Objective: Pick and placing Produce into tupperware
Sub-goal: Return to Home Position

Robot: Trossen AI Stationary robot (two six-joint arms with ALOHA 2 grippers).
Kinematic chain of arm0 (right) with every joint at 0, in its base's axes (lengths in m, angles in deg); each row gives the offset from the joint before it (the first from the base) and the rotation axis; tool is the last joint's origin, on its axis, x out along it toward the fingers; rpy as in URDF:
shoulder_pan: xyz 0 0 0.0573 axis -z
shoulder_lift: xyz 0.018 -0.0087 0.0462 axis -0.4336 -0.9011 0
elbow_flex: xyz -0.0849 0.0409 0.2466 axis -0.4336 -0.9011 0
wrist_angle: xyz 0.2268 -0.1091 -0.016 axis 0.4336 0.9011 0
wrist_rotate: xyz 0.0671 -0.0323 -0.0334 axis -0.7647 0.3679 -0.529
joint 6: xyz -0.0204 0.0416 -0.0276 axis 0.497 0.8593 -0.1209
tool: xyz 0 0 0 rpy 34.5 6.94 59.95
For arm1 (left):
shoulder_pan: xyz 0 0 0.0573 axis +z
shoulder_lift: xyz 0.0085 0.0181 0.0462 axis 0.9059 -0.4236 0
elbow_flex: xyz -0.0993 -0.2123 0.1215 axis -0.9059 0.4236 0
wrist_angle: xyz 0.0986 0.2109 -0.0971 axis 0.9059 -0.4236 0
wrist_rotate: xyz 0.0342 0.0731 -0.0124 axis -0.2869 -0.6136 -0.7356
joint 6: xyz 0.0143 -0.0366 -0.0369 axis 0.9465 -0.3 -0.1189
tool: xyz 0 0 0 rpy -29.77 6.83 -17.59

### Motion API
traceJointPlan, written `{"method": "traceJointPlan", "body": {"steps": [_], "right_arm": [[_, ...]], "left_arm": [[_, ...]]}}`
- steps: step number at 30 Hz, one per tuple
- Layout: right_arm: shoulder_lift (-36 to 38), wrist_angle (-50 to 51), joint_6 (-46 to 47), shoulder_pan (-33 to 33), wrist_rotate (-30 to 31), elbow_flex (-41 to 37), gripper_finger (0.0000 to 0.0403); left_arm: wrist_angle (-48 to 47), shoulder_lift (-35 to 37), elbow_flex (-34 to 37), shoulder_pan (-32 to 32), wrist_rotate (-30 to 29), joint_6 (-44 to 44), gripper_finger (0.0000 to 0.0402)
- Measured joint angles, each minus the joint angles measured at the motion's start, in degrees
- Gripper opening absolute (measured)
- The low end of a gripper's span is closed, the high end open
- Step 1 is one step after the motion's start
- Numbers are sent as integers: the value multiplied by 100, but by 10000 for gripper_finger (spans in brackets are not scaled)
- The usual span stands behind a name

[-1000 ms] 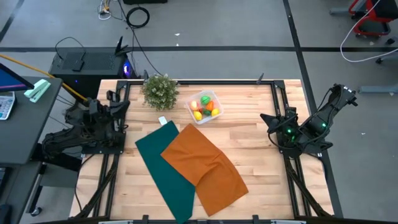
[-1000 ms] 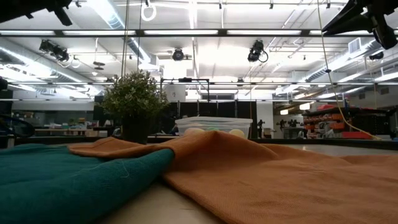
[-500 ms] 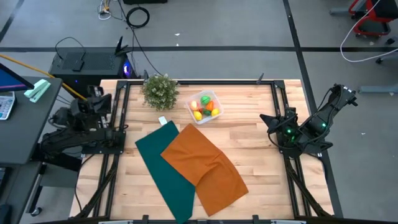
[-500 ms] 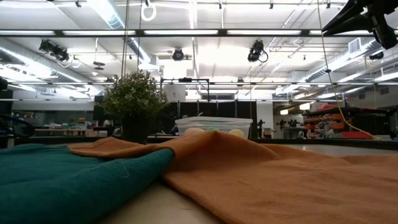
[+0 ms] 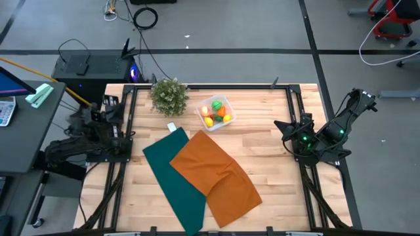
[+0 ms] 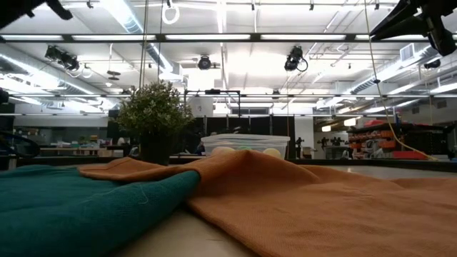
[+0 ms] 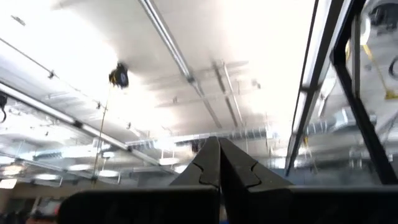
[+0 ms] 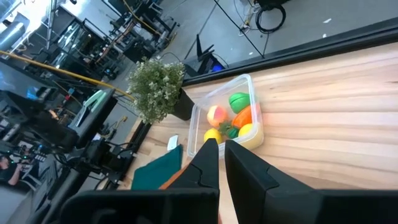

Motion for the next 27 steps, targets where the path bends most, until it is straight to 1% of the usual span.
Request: {"method": "traceJointPlan", "body": {"steps": [5, 7, 11, 19, 22, 25, 27], "right_arm": [[0, -93, -2, 0, -110, 2, 0], [-2, -111, -4, 0, -138, 2, 0], [-4, -138, -4, -1, -142, 2, 0], [-54, -142, 2, -1, -142, 2, 0], [-98, -162, 3, 0, -140, 2, 0], [-140, -192, 6, -1, -140, 2, 0], [-146, -193, 36, -1, -141, 2, 0]], "left_arm": [[951, -8, 672, -2, -22, -277, 2], [1049, -4, 758, 0, -53, -341, 2], [567, -6, 761, -7, 14, -485, 2], [-1113, -13, 763, -35, 408, -1331, 1], [-1603, -12, 765, -134, 484, -1499, 2], [-2292, -14, 765, -290, 607, -1777, 1], [-2646, -14, 765, -424, 593, -1866, 1]]}}
